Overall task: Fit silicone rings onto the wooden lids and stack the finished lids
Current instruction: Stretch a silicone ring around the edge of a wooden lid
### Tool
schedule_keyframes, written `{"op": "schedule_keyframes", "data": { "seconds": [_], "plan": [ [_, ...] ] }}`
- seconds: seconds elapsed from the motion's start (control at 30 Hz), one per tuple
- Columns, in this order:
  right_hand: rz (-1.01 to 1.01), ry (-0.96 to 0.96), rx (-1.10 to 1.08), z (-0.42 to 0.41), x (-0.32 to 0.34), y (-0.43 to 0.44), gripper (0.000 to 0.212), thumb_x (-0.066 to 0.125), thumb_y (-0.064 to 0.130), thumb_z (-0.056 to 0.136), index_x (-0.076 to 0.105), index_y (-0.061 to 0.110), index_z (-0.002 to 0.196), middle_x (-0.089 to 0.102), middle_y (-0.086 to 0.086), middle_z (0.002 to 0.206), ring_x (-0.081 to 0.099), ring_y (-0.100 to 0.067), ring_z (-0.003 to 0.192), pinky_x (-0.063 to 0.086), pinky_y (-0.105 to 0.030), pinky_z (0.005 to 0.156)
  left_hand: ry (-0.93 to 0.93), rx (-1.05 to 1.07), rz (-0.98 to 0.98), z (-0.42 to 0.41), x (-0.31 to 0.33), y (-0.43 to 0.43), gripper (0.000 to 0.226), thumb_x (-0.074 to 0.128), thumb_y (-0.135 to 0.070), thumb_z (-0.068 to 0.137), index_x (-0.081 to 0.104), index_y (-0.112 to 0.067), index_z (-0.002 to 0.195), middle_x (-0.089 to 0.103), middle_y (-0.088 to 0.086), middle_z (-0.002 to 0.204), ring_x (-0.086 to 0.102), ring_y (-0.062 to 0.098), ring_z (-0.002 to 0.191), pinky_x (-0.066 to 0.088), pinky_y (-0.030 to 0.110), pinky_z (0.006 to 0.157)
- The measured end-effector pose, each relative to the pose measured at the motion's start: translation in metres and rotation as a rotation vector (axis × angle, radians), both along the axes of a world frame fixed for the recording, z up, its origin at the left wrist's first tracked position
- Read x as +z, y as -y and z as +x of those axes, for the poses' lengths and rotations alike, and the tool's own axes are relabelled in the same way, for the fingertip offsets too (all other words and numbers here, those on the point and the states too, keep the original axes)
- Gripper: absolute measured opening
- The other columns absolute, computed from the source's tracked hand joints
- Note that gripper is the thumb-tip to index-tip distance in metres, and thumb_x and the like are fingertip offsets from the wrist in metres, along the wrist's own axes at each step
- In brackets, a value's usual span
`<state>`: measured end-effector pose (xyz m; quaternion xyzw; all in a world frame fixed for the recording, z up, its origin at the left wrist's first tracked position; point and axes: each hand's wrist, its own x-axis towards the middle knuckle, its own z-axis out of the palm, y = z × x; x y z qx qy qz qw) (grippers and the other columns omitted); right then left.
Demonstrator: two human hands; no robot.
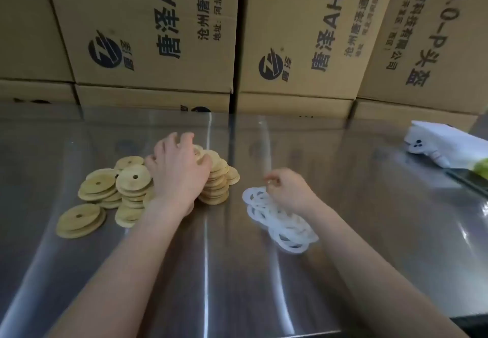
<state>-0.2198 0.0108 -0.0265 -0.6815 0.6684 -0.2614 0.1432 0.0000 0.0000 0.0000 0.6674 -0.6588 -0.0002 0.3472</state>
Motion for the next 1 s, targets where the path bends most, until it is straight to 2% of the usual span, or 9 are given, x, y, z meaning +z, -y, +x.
{"op": "schedule_keyframes", "data": {
  "seconds": [0.07, 0.2, 0.27, 0.4, 0.57, 0.77, 0.9, 0.97, 1.0],
  "plan": [
    [0.115, -0.068, 0.005, 0.002, 0.0, 0.008, 0.037, 0.046, 0.016, 0.094, 0.062, 0.017, 0.127, 0.06, -0.001, 0.129, 0.063, -0.022, 0.101, 0.052, -0.026, 0.069, 0.097, 0.032, 0.04, -0.001, -0.001, 0.006, 0.057, 0.05, -0.047, 0.093, 0.04, -0.021, 0.143, 0.041, 0.011, 0.15, 0.035, 0.035, 0.137, 0.029, 0.055, 0.107],
    [0.192, -0.145, 0.016, 0.008, 0.003, 0.021, 0.028, 0.05, 0.016, 0.091, 0.071, 0.012, 0.109, 0.07, -0.004, 0.111, 0.064, -0.024, 0.101, 0.054, -0.039, 0.09, 0.209, 0.052, 0.051, 0.0, -0.006, 0.017, 0.057, 0.047, -0.053, 0.093, 0.047, -0.016, 0.136, 0.053, 0.014, 0.136, 0.046, 0.039, 0.124, 0.036, 0.049, 0.099],
    [0.187, -0.19, 0.02, 0.01, 0.003, 0.028, 0.022, 0.053, 0.018, 0.09, 0.074, 0.012, 0.098, 0.072, -0.003, 0.101, 0.064, -0.023, 0.097, 0.052, -0.039, 0.091, 0.209, 0.064, 0.035, 0.004, -0.004, 0.022, 0.055, 0.047, -0.051, 0.092, 0.05, -0.014, 0.133, 0.056, 0.016, 0.131, 0.048, 0.04, 0.119, 0.038, 0.049, 0.095],
    [0.2, -0.214, 0.037, 0.007, 0.001, 0.04, 0.016, 0.061, 0.018, 0.086, 0.067, 0.023, 0.072, 0.069, 0.005, 0.083, 0.064, -0.018, 0.084, 0.051, -0.029, 0.074, 0.18, 0.038, 0.054, 0.013, -0.006, 0.031, 0.052, 0.051, -0.048, 0.092, 0.051, -0.013, 0.131, 0.058, 0.016, 0.124, 0.051, 0.039, 0.115, 0.042, 0.048, 0.092],
    [0.176, -0.133, 0.081, -0.002, 0.004, 0.044, 0.012, 0.071, 0.016, 0.083, 0.072, 0.018, 0.072, 0.068, 0.009, 0.071, 0.064, -0.006, 0.069, 0.043, -0.011, 0.043, 0.095, -0.012, 0.048, 0.018, -0.004, 0.038, 0.056, 0.06, -0.047, 0.089, 0.048, -0.017, 0.135, 0.056, 0.013, 0.127, 0.052, 0.038, 0.115, 0.043, 0.047, 0.092],
    [0.115, -0.086, 0.097, -0.007, 0.0, 0.044, 0.021, 0.072, 0.01, 0.084, 0.067, 0.024, 0.068, 0.066, 0.014, 0.071, 0.06, 0.0, 0.069, 0.04, -0.003, 0.049, 0.07, -0.081, -0.113, 0.02, -0.003, 0.035, 0.061, 0.074, -0.042, 0.081, 0.051, -0.019, 0.133, 0.055, 0.009, 0.129, 0.052, 0.035, 0.117, 0.042, 0.048, 0.095],
    [0.101, -0.058, 0.126, -0.009, 0.0, 0.041, 0.023, 0.071, 0.013, 0.086, 0.067, 0.029, 0.07, 0.066, 0.015, 0.074, 0.059, 0.003, 0.074, 0.041, -0.002, 0.054, -0.02, -0.215, -0.276, 0.011, -0.006, 0.025, 0.066, 0.08, -0.022, 0.077, 0.05, -0.018, 0.136, 0.048, 0.009, 0.129, 0.05, 0.03, 0.118, 0.037, 0.047, 0.101],
    [0.109, -0.045, 0.127, -0.012, 0.001, 0.04, 0.023, 0.07, 0.017, 0.088, 0.066, 0.031, 0.071, 0.065, 0.016, 0.075, 0.059, 0.002, 0.074, 0.04, -0.004, 0.052, -0.129, -0.315, -0.32, 0.003, -0.008, 0.017, 0.069, 0.08, -0.01, 0.075, 0.049, -0.017, 0.137, 0.042, 0.003, 0.125, 0.045, 0.021, 0.118, 0.037, 0.032, 0.106],
    [0.119, -0.039, 0.126, -0.013, 0.002, 0.04, 0.022, 0.07, 0.018, 0.089, 0.067, 0.032, 0.072, 0.065, 0.016, 0.075, 0.06, 0.002, 0.074, 0.04, -0.005, 0.052, -0.189, -0.345, -0.317, -0.003, -0.009, 0.011, 0.072, 0.08, -0.006, 0.074, 0.048, -0.017, 0.138, 0.037, -0.001, 0.124, 0.04, 0.012, 0.116, 0.032, 0.018, 0.106]
  ]
}}
